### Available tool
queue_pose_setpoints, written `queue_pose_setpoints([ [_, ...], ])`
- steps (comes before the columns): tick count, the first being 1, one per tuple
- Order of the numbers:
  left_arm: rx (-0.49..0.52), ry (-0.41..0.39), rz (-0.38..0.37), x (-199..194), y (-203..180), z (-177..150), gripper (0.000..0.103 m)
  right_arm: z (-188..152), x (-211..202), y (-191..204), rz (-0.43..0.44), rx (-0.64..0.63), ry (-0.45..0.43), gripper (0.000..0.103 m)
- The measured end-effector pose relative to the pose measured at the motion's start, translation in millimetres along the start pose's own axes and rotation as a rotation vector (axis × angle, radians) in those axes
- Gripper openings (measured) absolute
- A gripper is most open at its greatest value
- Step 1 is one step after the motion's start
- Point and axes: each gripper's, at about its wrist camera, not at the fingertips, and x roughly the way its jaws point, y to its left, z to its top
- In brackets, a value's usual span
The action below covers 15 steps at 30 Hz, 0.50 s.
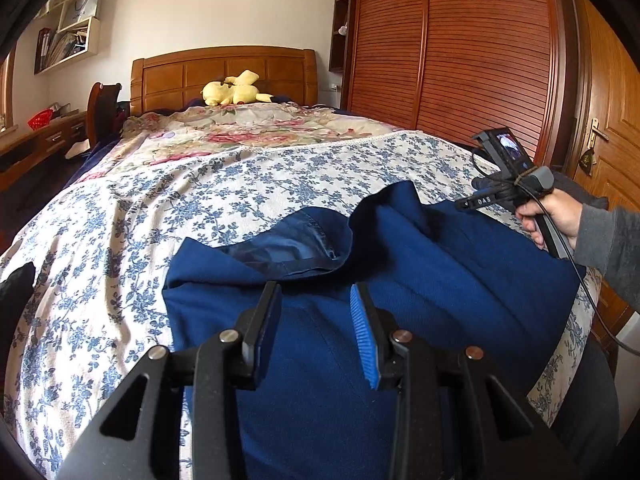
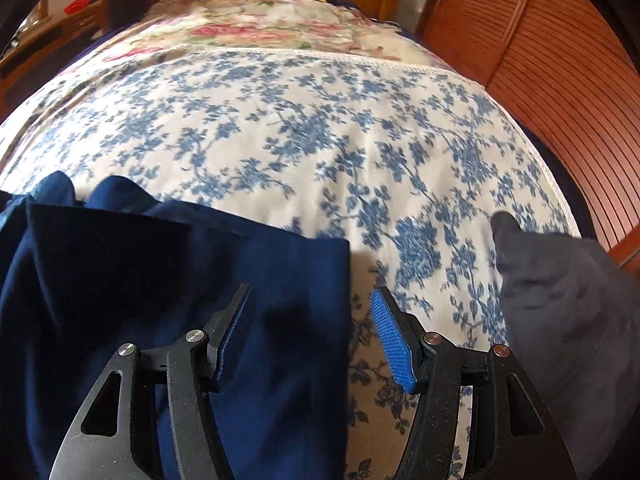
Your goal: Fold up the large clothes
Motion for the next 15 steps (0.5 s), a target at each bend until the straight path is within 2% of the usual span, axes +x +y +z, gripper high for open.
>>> queue_pose_setpoints([
  [6,-0.022,-0.014,0.03,-8.7,16.7,0.9,0.034,1.4,-34.7,39.8,0.089,-0.098,-0.081,0.061],
  [15,-0.074,-0.036,0.082,-22.3,48.8,-1.4,0.034,1.6,-96.6,173.0,0.345,-0.325,-0.192,0.061],
])
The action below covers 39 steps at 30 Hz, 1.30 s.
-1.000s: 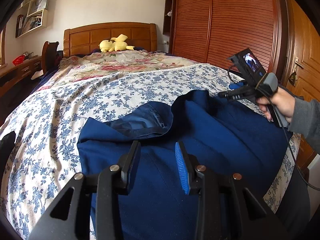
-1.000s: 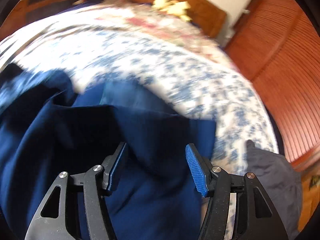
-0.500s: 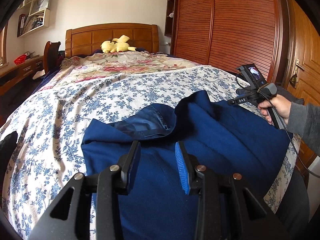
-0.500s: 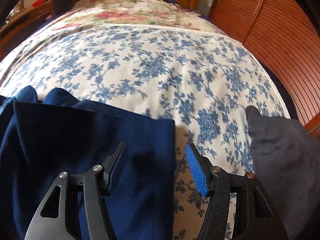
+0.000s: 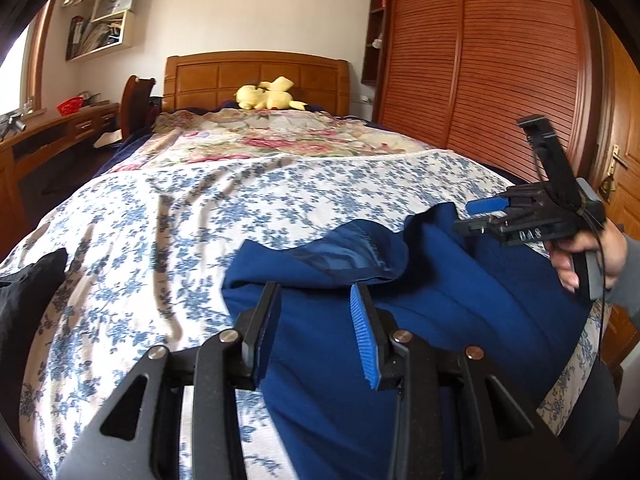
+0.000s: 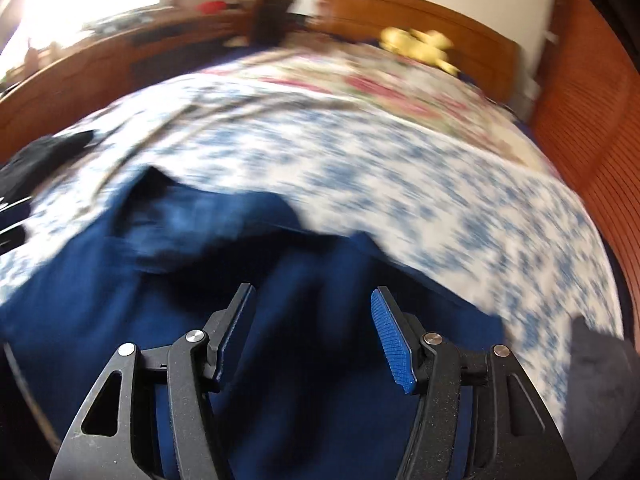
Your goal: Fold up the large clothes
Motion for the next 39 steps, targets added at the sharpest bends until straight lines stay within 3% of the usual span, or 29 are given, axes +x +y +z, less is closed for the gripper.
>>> queue_pose_setpoints([
  [6,-0.022,-0.006,0.032,-8.2,17.7,-4.4,0.034,18.0,20.3,71.8,0.119,-0.098,-0.011,0.061],
  [11,-0.038,-0.008,0.048,-14.5,30.3,-7.8,0.034,16.0,48.2,98.5,0.128,-0.157,0.046,0.061],
  [15,-0.043,-0.008,0.059,-17.4,37.0,-10.3,0.034,9.3,67.9,98.3,0.107,-0.18,0.107,0.047],
  [17,-0.044,-0.007,0.066,-19.3,40.4,-12.2,0.035,10.3,77.8,95.9,0.084,-0.191,0.13,0.034],
  [19,-0.049,-0.009,0.069,-21.9,43.7,-13.7,0.035,14.8,84.2,91.4,0.065,-0.193,0.131,0.012],
  [22,-0.054,-0.012,0.075,-24.0,48.3,-14.2,0.035,28.9,90.9,82.3,0.018,-0.173,0.104,0.008],
  [32,-0.063,-0.008,0.076,-21.3,52.4,-14.9,0.035,89.6,99.6,63.4,-0.132,-0.166,-0.001,0.008],
  [35,-0.058,-0.005,0.074,-20.2,51.0,-15.2,0.035,99.3,93.4,49.8,-0.126,-0.099,-0.024,0.008],
  [39,-0.055,-0.009,0.065,-19.3,48.2,-13.6,0.035,91.7,80.3,33.8,-0.108,-0.049,-0.024,0.027],
])
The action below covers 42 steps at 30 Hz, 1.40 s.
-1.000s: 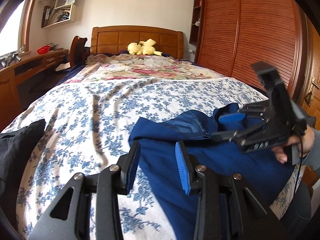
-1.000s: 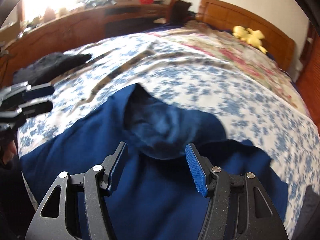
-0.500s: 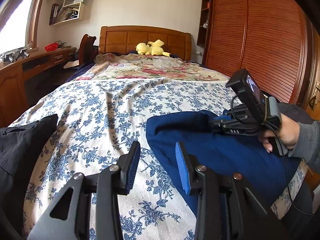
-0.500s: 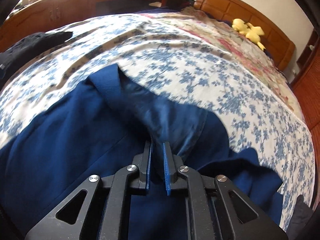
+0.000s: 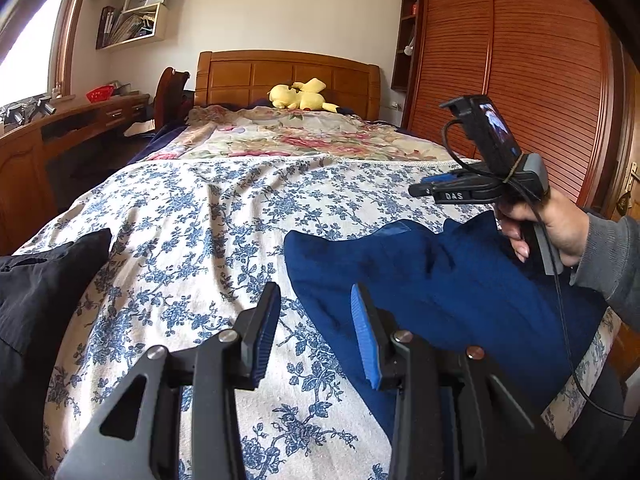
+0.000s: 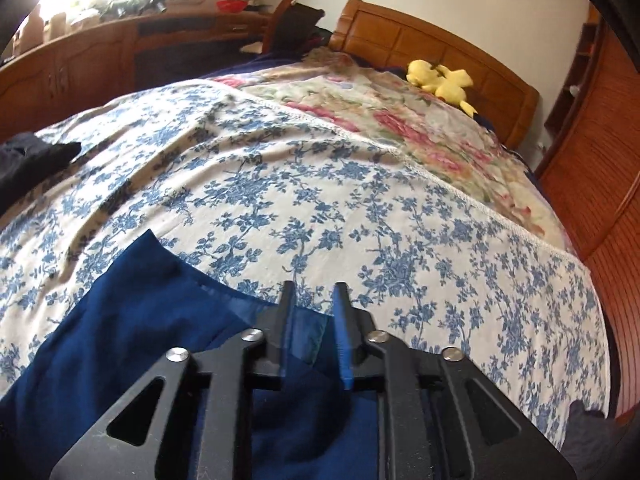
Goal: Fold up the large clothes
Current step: 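Smooth the folded jacket with the right gripper, pressing it flat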
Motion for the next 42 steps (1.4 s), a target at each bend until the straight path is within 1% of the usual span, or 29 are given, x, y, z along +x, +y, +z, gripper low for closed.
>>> queue_pose_setpoints([
  [3,0.007,-0.003,-0.009,0.2,-4.6,0.6,0.035,-16.9,-2.8,-8.5,-0.004,-0.001,0.037,0.028],
  [5,0.014,-0.003,-0.016,0.8,-8.3,1.2,0.035,-35.1,-5.4,-18.8,-0.003,0.016,0.075,0.028],
  [7,0.022,-0.002,-0.021,1.8,-11.9,2.0,0.035,-55.3,-13.0,-28.5,-0.002,0.044,0.093,0.028],
  [13,0.04,-0.005,-0.042,3.9,-21.8,3.9,0.035,-110.5,-49.8,-40.8,0.029,0.122,0.11,0.028],
  [18,0.051,-0.003,-0.053,5.8,-29.8,4.4,0.035,-141.0,-80.8,-38.8,0.034,0.143,0.107,0.029],
  [21,0.058,-0.002,-0.057,6.7,-35.0,4.2,0.035,-159.5,-96.3,-33.8,0.046,0.153,0.113,0.032],
  [25,0.071,0.002,-0.058,7.4,-42.2,3.4,0.035,-177.5,-109.6,-28.5,0.058,0.158,0.12,0.033],
  [29,0.098,0.006,-0.064,4.9,-52.2,1.6,0.035,-190.9,-117.8,-19.8,0.055,0.135,0.13,0.035],
  [31,0.102,0.006,-0.071,2.3,-56.3,-0.4,0.035,-199.0,-113.8,-16.1,0.061,0.131,0.16,0.041],
  [34,0.115,0.016,-0.076,-1.0,-63.2,-6.7,0.035,-210.2,-103.6,-15.2,0.07,0.13,0.189,0.044],
  [37,0.127,0.026,-0.074,-4.9,-70.5,-12.1,0.035,-217.2,-101.4,-16.6,0.067,0.151,0.155,0.048],
  [42,0.148,0.037,-0.037,-19.3,-86.1,-23.4,0.035,-222.3,-100.9,-17.7,0.068,0.165,0.119,0.051],
])
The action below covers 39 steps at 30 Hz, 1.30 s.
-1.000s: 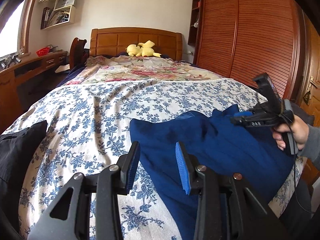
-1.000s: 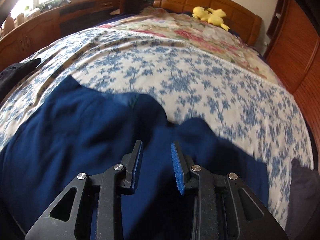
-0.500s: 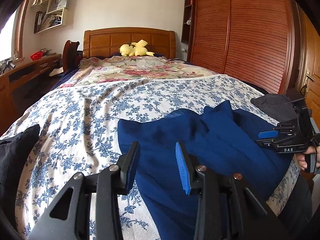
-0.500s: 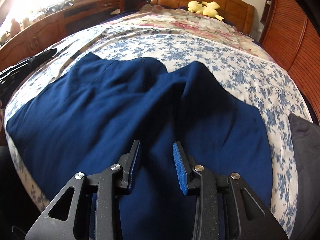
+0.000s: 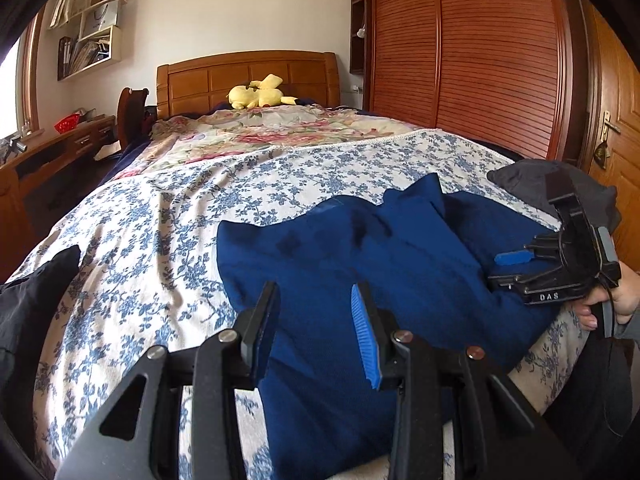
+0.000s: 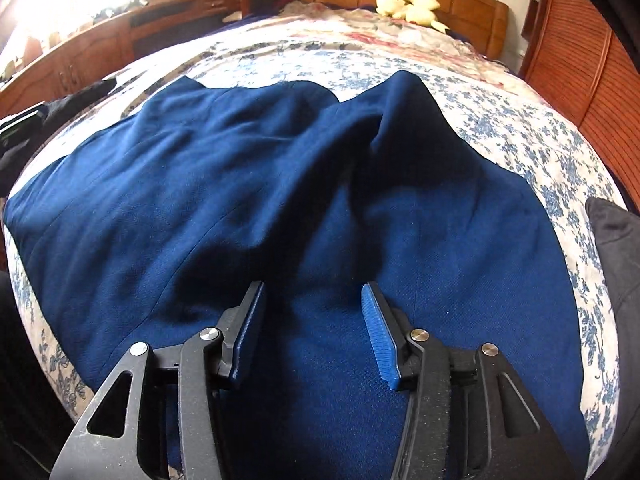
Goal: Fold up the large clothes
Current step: 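Smooth the folded jacket with the right gripper, pressing it flat, then move the left gripper to the navy jacket's side edge and close it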
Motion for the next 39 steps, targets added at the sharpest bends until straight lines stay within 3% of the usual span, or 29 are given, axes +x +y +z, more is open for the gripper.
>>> queue_pose_setpoints([
  [6,-0.012,0.057,0.046,-10.5,-10.8,-18.1,0.035,1.8,4.0,-3.2,0.013,-0.011,-0.015,0.055],
  [14,-0.076,0.176,0.101,-15.3,-0.4,-48.9,0.035,-10.4,1.6,-4.8,0.018,-0.005,-0.113,0.056],
  [20,-0.147,0.236,0.101,-17.9,14.4,-63.5,0.036,-6.0,0.3,1.4,-0.019,-0.055,-0.089,0.056],
  [23,-0.148,0.253,0.121,-14.2,15.1,-66.8,0.042,-4.3,-1.5,0.6,-0.021,-0.053,-0.072,0.056],
  [27,-0.132,0.278,0.17,-4.8,16.8,-69.8,0.06,-6.1,-5.5,2.7,-0.034,-0.066,-0.069,0.056],
  [39,-0.149,0.306,0.188,-3.3,20.1,-67.6,0.064,-5.7,-28.1,-5.2,0.022,-0.021,-0.105,0.056],
])
